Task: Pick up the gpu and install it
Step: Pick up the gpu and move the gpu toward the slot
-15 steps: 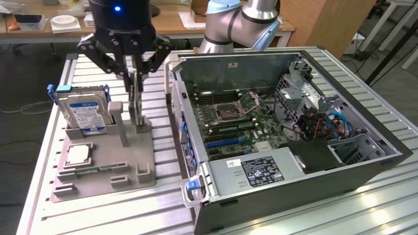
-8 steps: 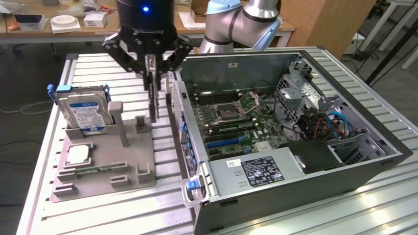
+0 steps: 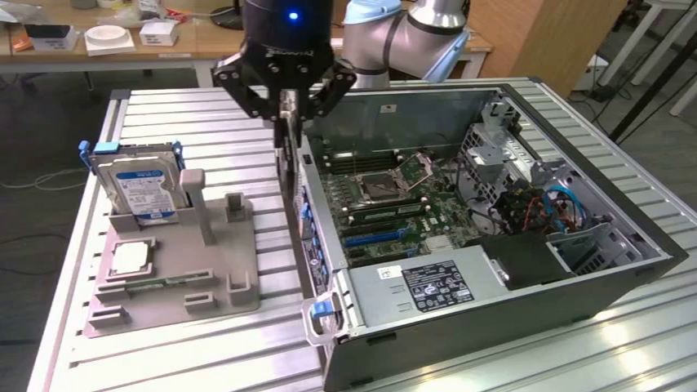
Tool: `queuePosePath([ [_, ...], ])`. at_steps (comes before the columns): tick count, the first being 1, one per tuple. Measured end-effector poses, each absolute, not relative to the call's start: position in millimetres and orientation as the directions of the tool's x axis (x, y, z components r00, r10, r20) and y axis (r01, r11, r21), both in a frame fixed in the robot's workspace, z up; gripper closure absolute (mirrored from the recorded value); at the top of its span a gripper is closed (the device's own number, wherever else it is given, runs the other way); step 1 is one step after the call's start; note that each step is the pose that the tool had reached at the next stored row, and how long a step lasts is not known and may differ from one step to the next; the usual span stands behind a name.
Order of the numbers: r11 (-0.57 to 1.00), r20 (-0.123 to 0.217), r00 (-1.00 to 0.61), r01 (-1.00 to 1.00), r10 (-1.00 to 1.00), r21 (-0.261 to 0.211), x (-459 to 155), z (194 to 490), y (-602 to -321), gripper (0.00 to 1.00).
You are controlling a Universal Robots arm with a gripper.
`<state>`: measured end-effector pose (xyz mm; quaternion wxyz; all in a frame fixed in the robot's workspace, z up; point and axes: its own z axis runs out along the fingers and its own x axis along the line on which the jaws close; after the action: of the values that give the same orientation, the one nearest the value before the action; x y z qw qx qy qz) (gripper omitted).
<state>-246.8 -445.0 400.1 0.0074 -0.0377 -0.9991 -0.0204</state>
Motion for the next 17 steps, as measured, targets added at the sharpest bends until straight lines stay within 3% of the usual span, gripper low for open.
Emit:
queuePosePath([
  [17,0.997,0.024,-0.998,0.065,0.064,0.04,-175.6,405.4,-444.9,0.74],
])
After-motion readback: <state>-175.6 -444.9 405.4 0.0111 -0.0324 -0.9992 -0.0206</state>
